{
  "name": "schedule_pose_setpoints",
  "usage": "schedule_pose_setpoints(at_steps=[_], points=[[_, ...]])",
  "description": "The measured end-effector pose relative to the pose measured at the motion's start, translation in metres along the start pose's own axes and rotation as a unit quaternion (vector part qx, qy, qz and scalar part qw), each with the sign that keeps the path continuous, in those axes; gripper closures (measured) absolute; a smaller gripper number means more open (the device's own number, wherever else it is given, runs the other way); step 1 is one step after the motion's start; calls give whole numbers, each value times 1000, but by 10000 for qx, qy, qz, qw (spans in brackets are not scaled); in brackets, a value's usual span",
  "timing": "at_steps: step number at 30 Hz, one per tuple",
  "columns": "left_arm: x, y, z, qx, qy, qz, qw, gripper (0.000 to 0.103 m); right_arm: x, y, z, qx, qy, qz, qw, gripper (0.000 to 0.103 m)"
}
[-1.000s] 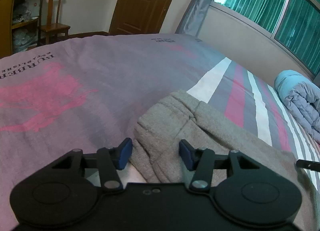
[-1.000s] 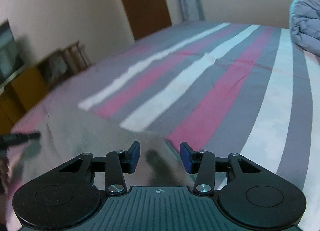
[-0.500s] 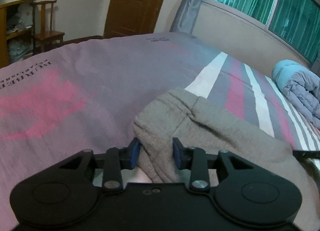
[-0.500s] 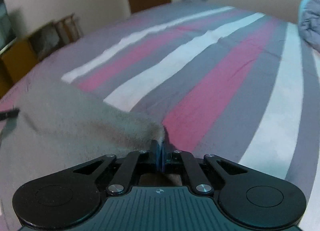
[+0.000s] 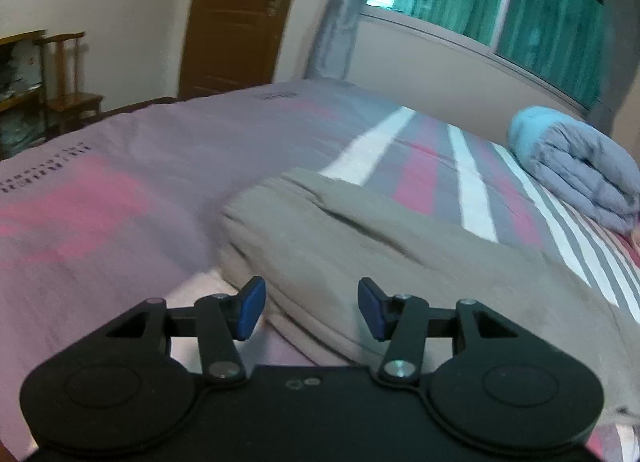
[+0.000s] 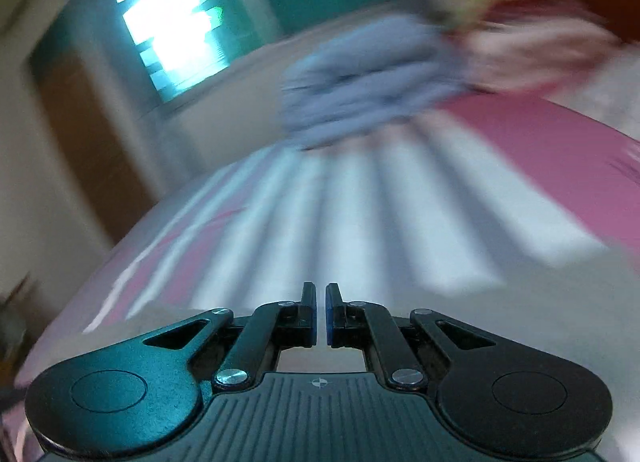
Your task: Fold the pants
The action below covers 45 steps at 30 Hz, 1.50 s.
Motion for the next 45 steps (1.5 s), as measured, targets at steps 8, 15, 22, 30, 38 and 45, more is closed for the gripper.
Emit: schedule_pose_setpoints(at_steps=[8,15,22,30,38,45], points=[[-37,-2,28,-174,-448,-205,9986,34,-13,96,-88,-1041,359,1554,9817,98],[-43,-2,28,-187,-380,-196,9989,34,-17,153,-123,-1262,653,2806,9492,99],[-44,-3,22,-197,-360,-204,9989,34,-18,177,-116,-1465,665,3400,9266,98],[-42,-3,22,-197,-359,-197,9990,34,-26,192,-112,-1523,708,3653,9156,92],[-42,-3,22,-197,-356,-199,9990,34,-25,185,-115,-1418,863,3809,9096,67],[-41,-4,22,-203,-351,-202,9990,34,-32,182,-127,-1597,929,3573,9155,98]])
Point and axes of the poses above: each gripper's, at about its wrist camera, not at the fingertips, and z roughly the way its jaws point, y to its right, x to its top, the point moved 2 cm from there along z, roughly the way its jaws point, and after that the axes turned 12 degrees about y, right-handed, at the moved point
